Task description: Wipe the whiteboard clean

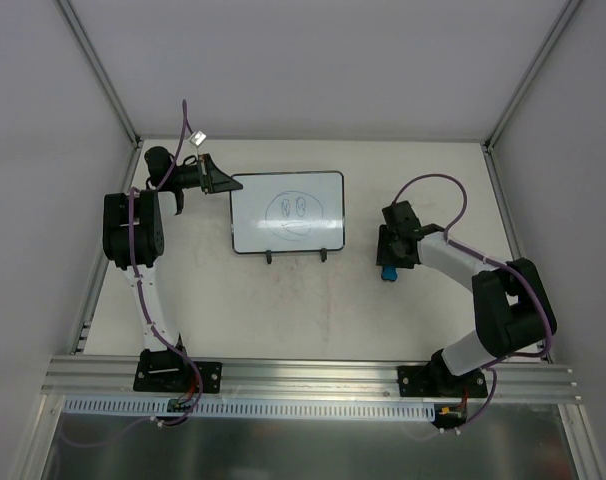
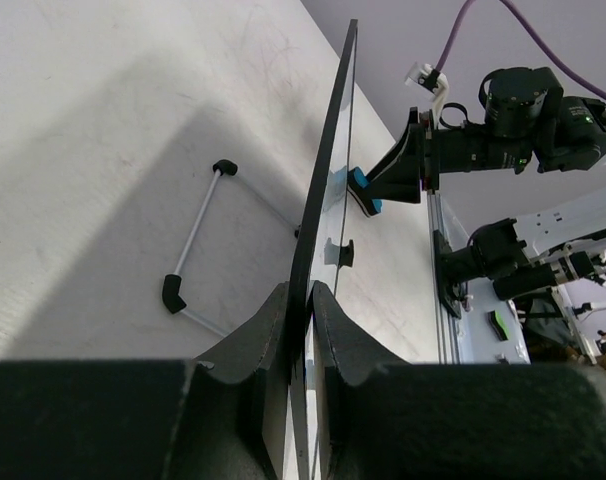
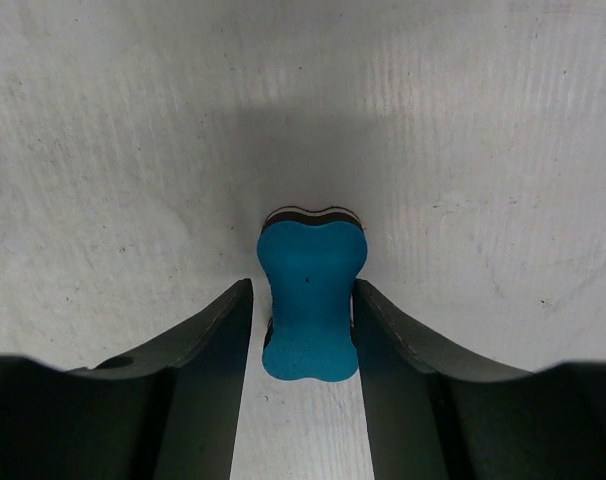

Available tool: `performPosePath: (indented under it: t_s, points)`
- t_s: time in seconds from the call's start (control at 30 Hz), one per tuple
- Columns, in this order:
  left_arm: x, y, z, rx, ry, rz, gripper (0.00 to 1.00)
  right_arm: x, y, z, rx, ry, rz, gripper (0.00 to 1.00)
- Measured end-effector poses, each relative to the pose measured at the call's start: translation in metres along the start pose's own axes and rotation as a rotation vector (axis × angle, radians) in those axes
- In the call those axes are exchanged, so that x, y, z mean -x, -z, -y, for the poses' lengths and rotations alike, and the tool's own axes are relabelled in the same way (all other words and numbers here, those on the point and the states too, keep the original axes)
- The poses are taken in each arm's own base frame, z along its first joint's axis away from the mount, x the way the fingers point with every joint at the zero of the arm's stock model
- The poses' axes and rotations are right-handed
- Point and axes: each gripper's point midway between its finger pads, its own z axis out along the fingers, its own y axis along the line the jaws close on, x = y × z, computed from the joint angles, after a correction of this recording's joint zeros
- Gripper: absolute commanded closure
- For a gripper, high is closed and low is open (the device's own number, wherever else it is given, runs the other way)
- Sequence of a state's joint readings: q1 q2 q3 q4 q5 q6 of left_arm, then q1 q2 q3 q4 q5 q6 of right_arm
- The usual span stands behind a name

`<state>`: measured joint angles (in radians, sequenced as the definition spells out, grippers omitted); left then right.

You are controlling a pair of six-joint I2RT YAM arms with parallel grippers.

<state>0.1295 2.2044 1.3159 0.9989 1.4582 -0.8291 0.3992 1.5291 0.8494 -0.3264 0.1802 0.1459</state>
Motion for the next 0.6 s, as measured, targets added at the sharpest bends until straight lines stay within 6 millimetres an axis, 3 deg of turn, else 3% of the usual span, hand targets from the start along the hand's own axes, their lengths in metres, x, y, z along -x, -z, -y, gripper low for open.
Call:
performPosePath:
  t_s: [0.07, 0.2, 0.37, 0.6]
  points:
    - [-0.0002, -0.0017, 0.0017, -0.005, -0.008, -0.004, 0.93, 0.0002, 0.0000, 0.0003, -0.002, -0.004, 0.001, 0.55]
    - [-0.0001, -0.0024, 0.0034, -0.009, -0.013, -0.006, 0.94, 0.0007, -0.0002, 0.0010, -0.008, -0.008, 0.004, 0.76]
    - [0.0001, -0.0025, 0.0048, -0.012, -0.016, -0.008, 1.00, 0.0014, -0.0002, 0.0018, -0.013, -0.012, 0.008, 0.92]
    - [0.0012, -0.0036, 0.0075, -0.017, -0.021, -0.008, 1.00, 0.0031, 0.0003, 0.0009, -0.010, -0.013, 0.012, 1.00]
